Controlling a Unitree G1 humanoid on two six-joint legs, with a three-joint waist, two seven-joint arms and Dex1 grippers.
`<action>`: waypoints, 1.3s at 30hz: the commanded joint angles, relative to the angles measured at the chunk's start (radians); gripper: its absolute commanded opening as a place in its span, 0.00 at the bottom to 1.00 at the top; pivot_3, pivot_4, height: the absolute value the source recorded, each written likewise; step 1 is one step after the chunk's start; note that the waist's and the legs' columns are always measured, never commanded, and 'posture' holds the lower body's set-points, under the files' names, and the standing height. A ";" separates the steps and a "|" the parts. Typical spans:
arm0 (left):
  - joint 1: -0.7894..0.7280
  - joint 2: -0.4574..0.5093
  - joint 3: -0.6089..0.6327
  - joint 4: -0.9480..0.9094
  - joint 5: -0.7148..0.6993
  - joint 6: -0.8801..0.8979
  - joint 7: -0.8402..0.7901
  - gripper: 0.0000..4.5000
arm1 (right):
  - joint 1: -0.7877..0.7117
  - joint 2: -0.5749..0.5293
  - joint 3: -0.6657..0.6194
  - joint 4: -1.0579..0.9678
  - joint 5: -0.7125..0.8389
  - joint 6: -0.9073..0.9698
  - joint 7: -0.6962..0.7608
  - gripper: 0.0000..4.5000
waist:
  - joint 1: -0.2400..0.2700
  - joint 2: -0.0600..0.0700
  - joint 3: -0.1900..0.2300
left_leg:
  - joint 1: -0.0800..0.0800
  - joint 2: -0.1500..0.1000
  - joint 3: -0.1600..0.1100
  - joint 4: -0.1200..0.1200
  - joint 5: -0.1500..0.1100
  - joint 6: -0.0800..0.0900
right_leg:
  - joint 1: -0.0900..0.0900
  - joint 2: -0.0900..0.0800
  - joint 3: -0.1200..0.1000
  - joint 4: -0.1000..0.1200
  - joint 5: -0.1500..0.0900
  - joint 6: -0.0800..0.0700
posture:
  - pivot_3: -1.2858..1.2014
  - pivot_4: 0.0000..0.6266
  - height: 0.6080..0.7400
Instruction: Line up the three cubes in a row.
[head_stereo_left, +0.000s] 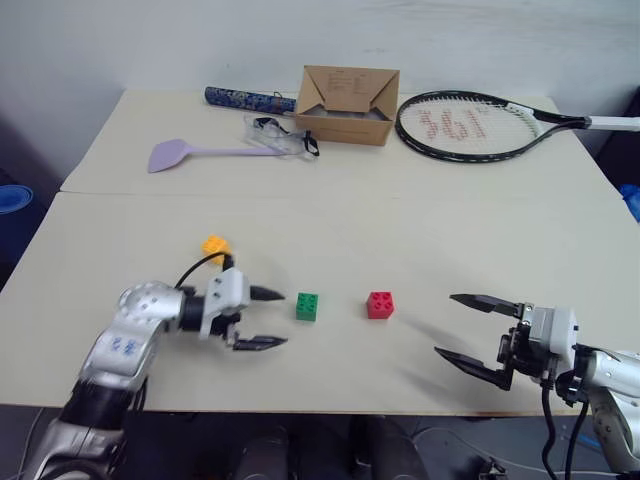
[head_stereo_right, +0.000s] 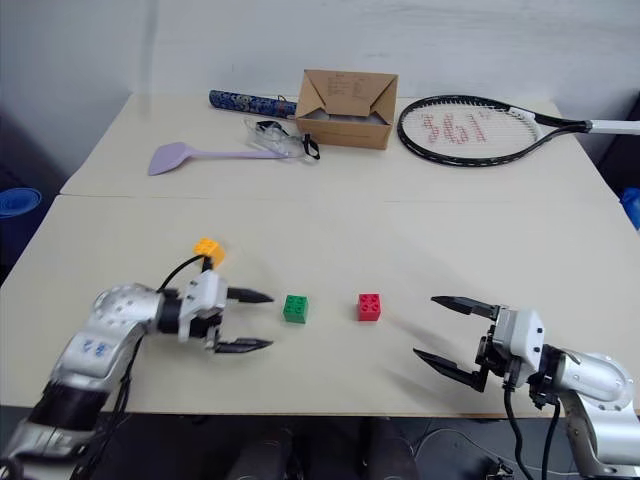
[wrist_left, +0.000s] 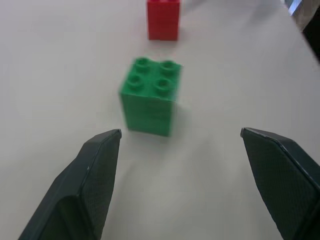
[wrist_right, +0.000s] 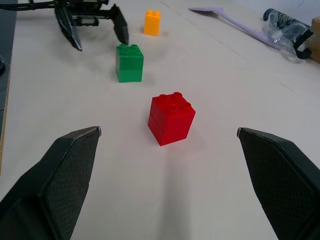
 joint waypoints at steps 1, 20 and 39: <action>0.141 -0.011 0.191 -0.054 -0.036 -0.046 0.109 0.90 | -0.047 0.031 -0.010 -0.039 0.048 -0.013 -0.025 1.00 | -0.003 0.000 0.000 | 0.000 0.000 0.000 0.000 0.000 0.000 | 0.000 0.000 0.000 -0.001 0.000 0.000 | 0.52 0.24 1.00; 0.277 -0.168 0.536 0.035 -0.184 -0.044 0.495 1.00 | -0.176 0.126 0.082 0.014 0.031 -0.029 -0.016 1.00 | 0.024 0.000 0.000 | 0.001 0.000 -0.001 0.000 -0.006 0.000 | 0.000 -0.003 0.000 -0.003 -0.001 -0.002 | 0.52 0.24 1.00; -0.239 -0.217 0.210 0.417 -0.010 -0.030 0.597 0.87 | -0.177 0.125 0.131 -0.037 -0.028 -0.016 -0.084 1.00 | -0.004 -0.001 0.000 | 0.001 0.000 0.004 0.001 -0.004 0.000 | -0.001 0.002 -0.001 0.001 -0.001 -0.001 | 0.52 0.24 1.00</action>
